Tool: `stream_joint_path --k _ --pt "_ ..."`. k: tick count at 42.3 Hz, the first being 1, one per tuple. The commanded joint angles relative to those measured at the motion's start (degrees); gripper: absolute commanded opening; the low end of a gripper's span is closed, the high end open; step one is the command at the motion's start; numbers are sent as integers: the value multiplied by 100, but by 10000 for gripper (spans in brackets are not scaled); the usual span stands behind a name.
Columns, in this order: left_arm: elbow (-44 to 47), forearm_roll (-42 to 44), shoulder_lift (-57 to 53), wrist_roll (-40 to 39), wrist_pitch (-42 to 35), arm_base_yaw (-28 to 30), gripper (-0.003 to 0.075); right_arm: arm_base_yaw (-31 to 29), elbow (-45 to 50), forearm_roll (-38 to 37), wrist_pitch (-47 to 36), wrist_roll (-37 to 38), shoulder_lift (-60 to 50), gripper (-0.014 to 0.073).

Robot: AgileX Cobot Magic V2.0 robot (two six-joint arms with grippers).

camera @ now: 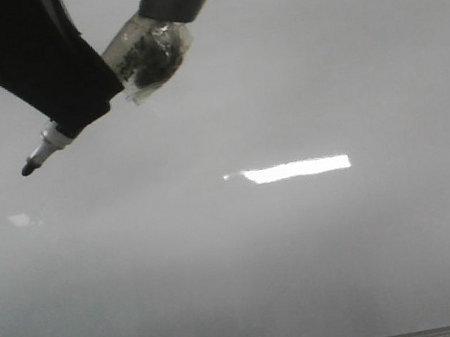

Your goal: Write number 5 on whiteboard

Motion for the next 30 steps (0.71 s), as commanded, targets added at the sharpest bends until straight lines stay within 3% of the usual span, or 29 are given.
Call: stream_joint_path --k 1,16,30 --pt "-190 -70 -144 18 -186 -254 -20 430 -321 242 -219 -173 8 588" --pt "-190 -70 -144 18 -186 -577 -20 1592 -945 242 -141 -173 667 579" --pt "-190 -70 -144 18 -186 -577 -20 1685 -1029 216 -70 -173 969 328"
